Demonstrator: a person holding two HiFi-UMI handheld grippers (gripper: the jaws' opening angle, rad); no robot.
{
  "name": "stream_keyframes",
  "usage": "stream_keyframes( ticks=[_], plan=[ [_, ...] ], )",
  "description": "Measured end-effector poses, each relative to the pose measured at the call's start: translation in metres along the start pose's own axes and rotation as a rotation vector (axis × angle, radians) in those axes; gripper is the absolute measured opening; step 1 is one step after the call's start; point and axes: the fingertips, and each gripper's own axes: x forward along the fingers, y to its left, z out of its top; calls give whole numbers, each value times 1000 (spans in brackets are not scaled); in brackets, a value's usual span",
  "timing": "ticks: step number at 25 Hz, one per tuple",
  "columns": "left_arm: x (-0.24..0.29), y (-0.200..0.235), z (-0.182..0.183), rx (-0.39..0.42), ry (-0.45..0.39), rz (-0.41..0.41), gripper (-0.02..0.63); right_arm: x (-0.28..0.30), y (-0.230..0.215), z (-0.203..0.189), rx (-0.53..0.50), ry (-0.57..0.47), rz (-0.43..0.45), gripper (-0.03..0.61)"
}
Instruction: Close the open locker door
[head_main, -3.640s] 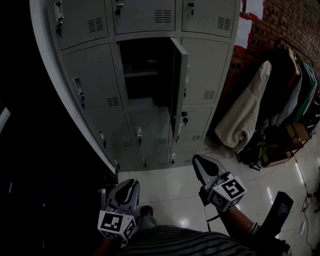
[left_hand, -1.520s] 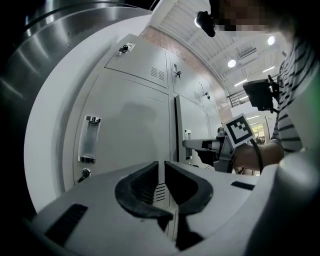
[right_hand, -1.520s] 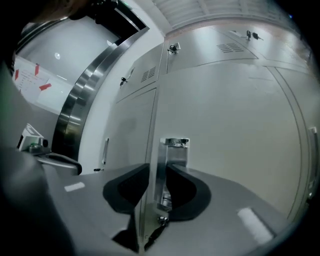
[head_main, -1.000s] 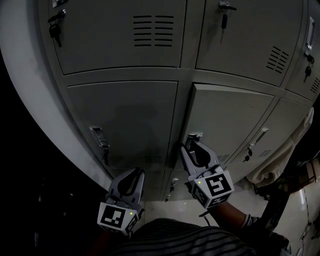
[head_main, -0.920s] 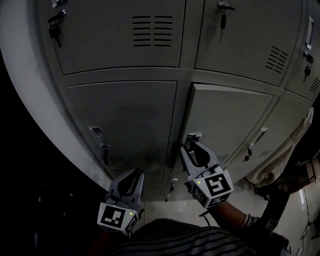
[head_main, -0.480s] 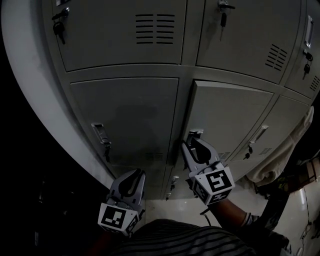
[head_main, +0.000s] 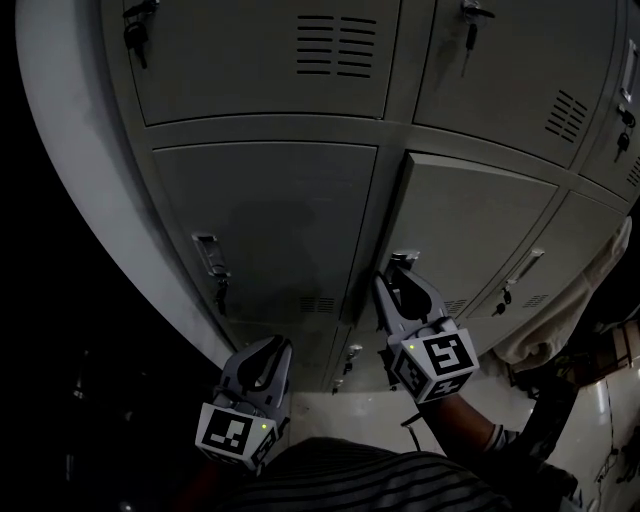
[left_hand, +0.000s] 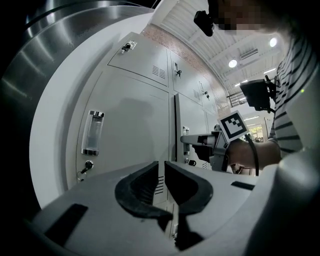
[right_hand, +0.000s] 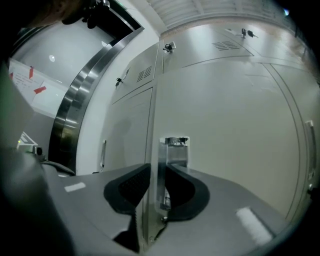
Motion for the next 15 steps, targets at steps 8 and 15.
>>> stream_keyframes(
  ticks=[8, 15],
  plan=[
    [-2, 3, -6, -20, 2, -4, 44, -18, -4, -14, 32, 40, 29, 174],
    [2, -11, -6, -22, -4, -42, 44, -53, -17, -62, -97, 222, -50, 162]
  ],
)
